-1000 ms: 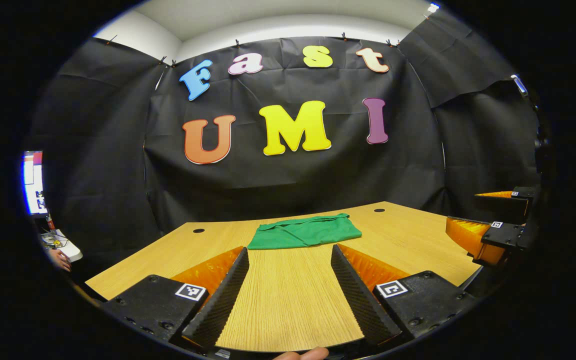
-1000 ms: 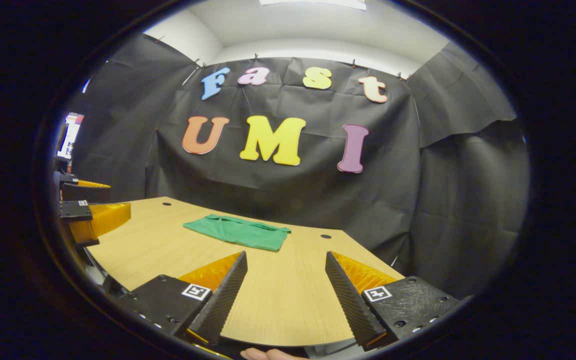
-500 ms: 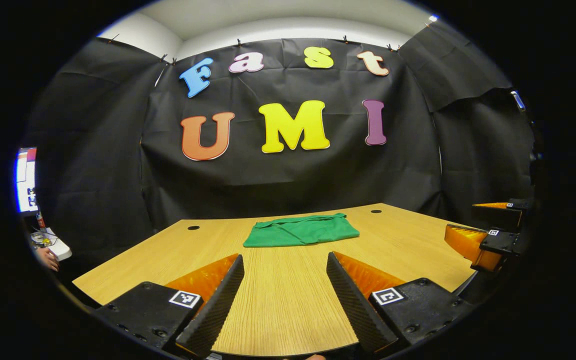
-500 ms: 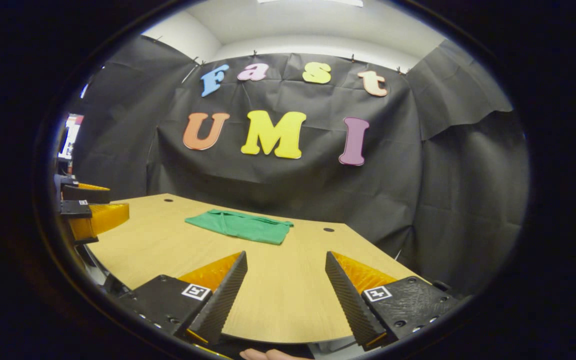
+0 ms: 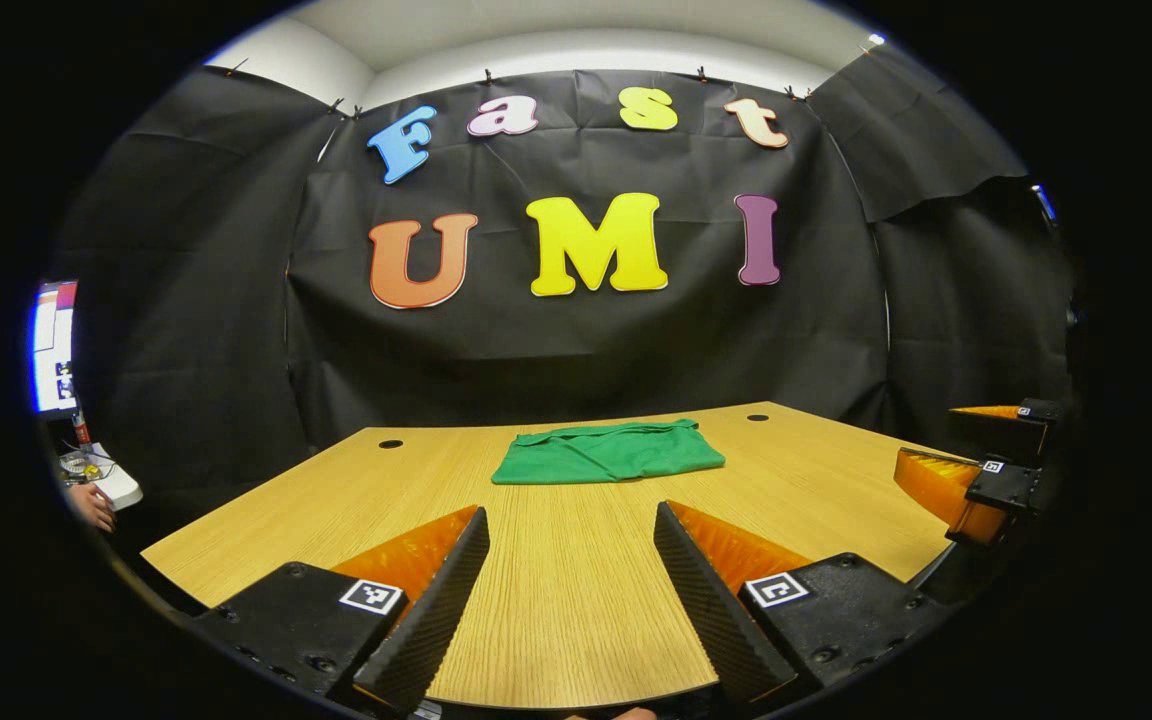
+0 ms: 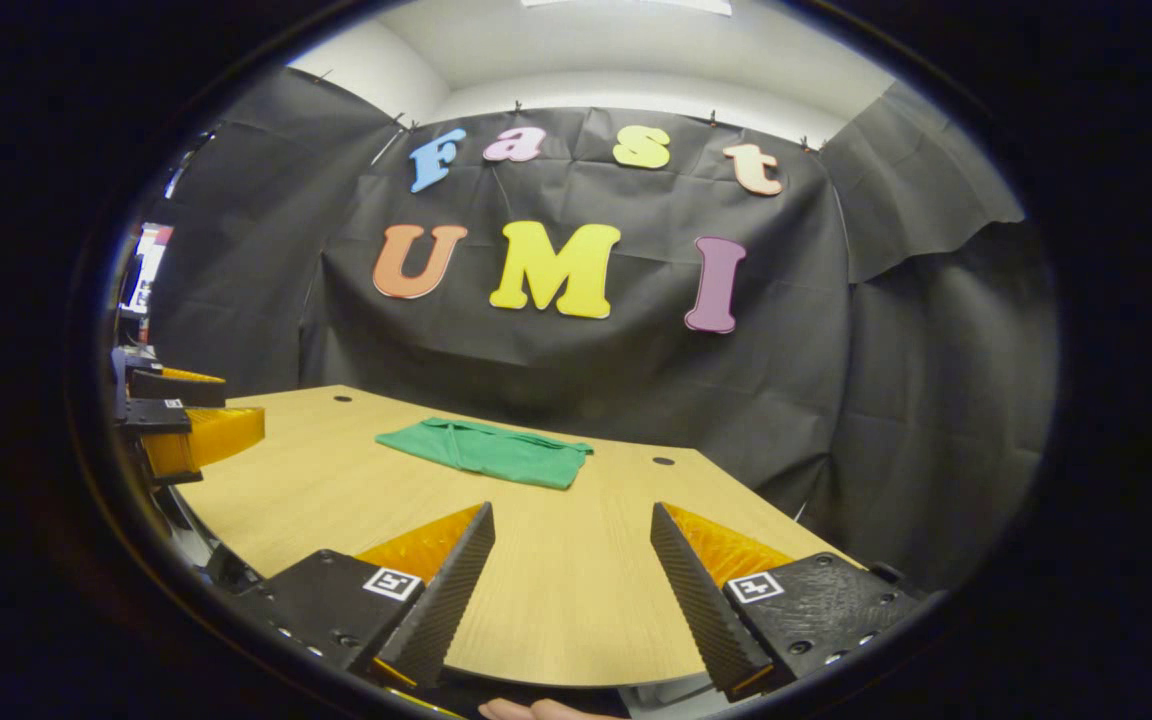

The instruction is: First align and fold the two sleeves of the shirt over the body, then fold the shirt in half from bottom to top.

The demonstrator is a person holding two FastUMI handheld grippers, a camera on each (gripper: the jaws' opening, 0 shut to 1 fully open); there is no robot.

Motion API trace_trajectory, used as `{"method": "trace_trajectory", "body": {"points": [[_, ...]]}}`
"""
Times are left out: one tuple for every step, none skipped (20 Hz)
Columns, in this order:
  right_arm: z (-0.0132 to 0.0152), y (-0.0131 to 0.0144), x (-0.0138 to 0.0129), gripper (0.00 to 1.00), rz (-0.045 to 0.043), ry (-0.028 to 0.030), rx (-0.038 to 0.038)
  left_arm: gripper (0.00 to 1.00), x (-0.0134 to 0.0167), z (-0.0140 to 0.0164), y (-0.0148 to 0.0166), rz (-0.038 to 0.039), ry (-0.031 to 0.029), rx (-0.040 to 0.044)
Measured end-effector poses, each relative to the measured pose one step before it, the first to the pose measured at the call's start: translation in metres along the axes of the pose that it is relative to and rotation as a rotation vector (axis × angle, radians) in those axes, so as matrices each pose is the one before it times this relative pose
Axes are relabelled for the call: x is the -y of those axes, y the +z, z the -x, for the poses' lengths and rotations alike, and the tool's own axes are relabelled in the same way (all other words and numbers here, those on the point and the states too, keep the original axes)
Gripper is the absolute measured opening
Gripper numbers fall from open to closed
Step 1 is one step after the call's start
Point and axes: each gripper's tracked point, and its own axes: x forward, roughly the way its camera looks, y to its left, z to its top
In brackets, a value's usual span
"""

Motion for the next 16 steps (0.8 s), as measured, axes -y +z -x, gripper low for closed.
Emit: {"method": "trace_trajectory", "body": {"points": [[-0.00161, -0.00082, -0.00044, 0.97, 0.00236, 0.00290, -0.00392, 1.00, 0.00038, -0.00004, -0.00127, -0.00340, -0.00024, -0.00292], [-0.00189, -0.00179, -0.00108, 0.97, 0.00093, 0.00415, -0.00395, 1.00, -0.00060, 0.00039, -0.00132, -0.00283, 0.00114, -0.00088], [-0.00139, -0.00139, -0.00173, 0.97, -0.00001, 0.00459, -0.00361, 1.00, 0.00100, -0.00054, 0.00013, -0.00162, -0.00166, 0.00093], [-0.00136, -0.00283, -0.00047, 0.97, 0.00081, 0.00252, -0.00619, 1.00, 0.00129, -0.00058, -0.00008, -0.00044, -0.00392, 0.00243], [0.00014, -0.00294, 0.00011, 0.97, 0.00182, 0.00101, -0.01009, 1.00, 0.00104, -0.00072, 0.00063, 0.00060, -0.00329, 0.00198], [0.00080, -0.00496, 0.00063, 0.97, -0.00297, 0.00129, -0.00676, 1.00, -0.00013, 0.00055, -0.00074, 0.00005, -0.00167, 0.00002], [-0.00034, -0.00104, 0.00131, 0.97, -0.00534, 0.00135, -0.00456, 1.00, 0.00046, 0.00026, -0.00002, 0.00017, -0.00120, -0.00070], [-0.00170, -0.00012, 0.00127, 0.97, -0.00363, -0.00112, -0.00027, 1.00, 0.00116, -0.00024, -0.00122, 0.00043, -0.00388, 0.00019], [-0.00029, 0.00120, 0.00140, 0.95, -0.00003, -0.00461, 0.00204, 1.00, -0.00011, -0.00052, -0.00099, 0.00042, -0.00199, -0.00138], [-0.00065, 0.00013, 0.00097, 0.95, 0.00238, -0.00243, 0.00118, 1.00, -0.00033, -0.00064, -0.00171, 0.00124, 0.00051, -0.00181], [-0.00020, -0.00188, 0.00010, 0.95, 0.00277, -0.00159, -0.00203, 1.00, -0.00066, -0.00116, -0.00157, 0.00246, 0.00064, -0.00357], [-0.00089, -0.00194, 0.00091, 0.97, -0.00040, 0.00123, -0.00232, 1.00, -0.00048, -0.00046, -0.00203, 0.00233, 0.00159, -0.00600], [-0.00137, -0.00289, -0.00068, 0.95, -0.00121, 0.00329, -0.00623, 1.00, -0.00105, -0.00064, -0.00242, 0.00125, 0.00300, -0.00568], [-0.00194, -0.00307, -0.00092, 0.97, 0.00091, 0.00212, -0.00796, 1.00, -0.00075, -0.00039, -0.00224, 0.00054, 0.00382, -0.00619], [-0.00112, -0.00169, 0.00077, 0.97, 0.00095, -0.00041, -0.00626, 1.00, -0.00050, -0.00094, -0.00197, 0.00010, 0.00139, -0.00433], [-0.00160, -0.00044, 0.00095, 0.95, -0.00023, -0.00089, -0.00419, 1.00, -0.00092, -0.00039, -0.00126, 0.00038, 0.00031, -0.00222]]}}
